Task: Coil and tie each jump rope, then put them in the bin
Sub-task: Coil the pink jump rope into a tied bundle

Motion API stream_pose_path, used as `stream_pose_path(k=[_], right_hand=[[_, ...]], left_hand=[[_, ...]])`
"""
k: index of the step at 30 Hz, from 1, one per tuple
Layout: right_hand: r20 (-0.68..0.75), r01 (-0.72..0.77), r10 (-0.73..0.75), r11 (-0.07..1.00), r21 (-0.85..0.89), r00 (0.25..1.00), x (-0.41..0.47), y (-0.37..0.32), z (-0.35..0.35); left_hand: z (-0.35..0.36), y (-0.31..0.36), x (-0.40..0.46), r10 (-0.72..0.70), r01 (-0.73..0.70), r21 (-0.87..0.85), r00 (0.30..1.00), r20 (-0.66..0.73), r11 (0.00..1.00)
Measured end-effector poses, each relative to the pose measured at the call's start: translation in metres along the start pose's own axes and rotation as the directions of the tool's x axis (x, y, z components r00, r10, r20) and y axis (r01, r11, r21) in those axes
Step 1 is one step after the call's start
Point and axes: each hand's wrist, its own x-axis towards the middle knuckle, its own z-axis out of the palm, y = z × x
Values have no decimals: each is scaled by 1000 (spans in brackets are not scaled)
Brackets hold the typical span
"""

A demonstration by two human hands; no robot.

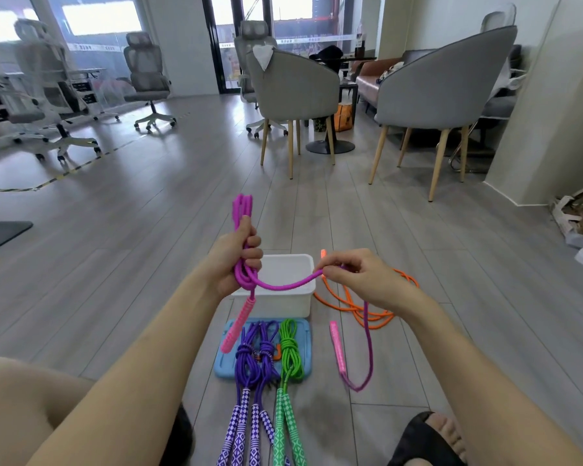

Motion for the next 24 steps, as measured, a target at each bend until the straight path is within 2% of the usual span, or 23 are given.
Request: stream_pose_path(k=[5, 9, 15, 19, 24], right_hand=[[-45, 86, -89, 995, -54, 995, 1, -9, 4], [-88, 120, -139, 974, -194, 986, 3, -9, 9], [-187, 116, -177, 947, -300, 966, 6, 4, 11], [-249, 97, -165, 960, -262, 954, 5, 7, 18], [-154, -5, -48, 945, -326, 987, 5, 16, 5]], left_hand=[[24, -24, -10, -63, 41, 233, 994, 90, 972], [36, -39, -20, -167, 88, 351, 965, 202, 932], [50, -51, -29, -216, 116, 367, 945, 246, 923], [55, -59, -28, -211, 105, 372, 944, 255, 922], [50, -55, -20, -184, 54, 473, 955, 232, 880]])
